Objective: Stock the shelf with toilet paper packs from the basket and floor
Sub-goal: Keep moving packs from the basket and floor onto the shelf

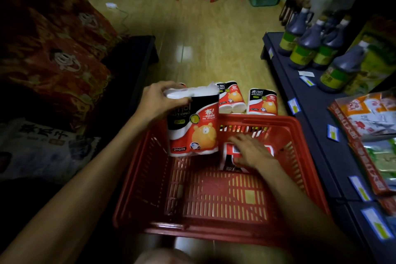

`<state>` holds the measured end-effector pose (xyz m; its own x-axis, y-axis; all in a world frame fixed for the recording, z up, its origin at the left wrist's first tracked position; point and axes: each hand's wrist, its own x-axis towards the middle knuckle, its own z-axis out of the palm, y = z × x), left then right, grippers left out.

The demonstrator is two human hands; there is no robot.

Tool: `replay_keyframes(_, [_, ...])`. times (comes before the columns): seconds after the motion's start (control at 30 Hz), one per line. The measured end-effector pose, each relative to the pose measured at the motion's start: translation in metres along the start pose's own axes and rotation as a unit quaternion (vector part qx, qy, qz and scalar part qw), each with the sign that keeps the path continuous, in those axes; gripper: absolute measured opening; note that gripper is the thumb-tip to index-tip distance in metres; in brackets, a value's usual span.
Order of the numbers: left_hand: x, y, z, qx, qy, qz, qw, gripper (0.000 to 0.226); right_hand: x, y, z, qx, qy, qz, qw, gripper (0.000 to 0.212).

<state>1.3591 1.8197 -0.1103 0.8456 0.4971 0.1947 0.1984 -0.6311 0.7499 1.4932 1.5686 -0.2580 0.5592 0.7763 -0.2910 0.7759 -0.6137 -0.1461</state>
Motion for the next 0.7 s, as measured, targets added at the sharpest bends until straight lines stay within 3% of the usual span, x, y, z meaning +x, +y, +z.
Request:
replay_keyframes(0.13, [0.008, 0.003, -0.001, -0.004, -0.014, 0.008, 1.000, 0.036, 0.006, -0.007, 0.018, -0.097, -0.036, 0.004, 0.995, 0.082])
replay_keyframes(0.3, [0.014, -0.005, 0.004, -0.002, -0.021, -0.001, 1.000, 0.043, 0.012, -0.012, 0.030, -0.180, -0.024, 0.009, 0.983, 0.079])
replay_keyframes(0.57, [0.013, -0.015, 0.007, -0.021, -0.030, -0.033, 0.999, 0.037, 0.014, -0.022, 0.040, -0.193, -0.013, 0.019, 0.981, 0.070])
replay_keyframes(0.7, [0.009, -0.018, 0.006, -0.032, -0.019, -0.041, 0.998, 0.039, 0.007, -0.012, 0.031, -0.154, 0.050, 0.026, 0.986, 0.081])
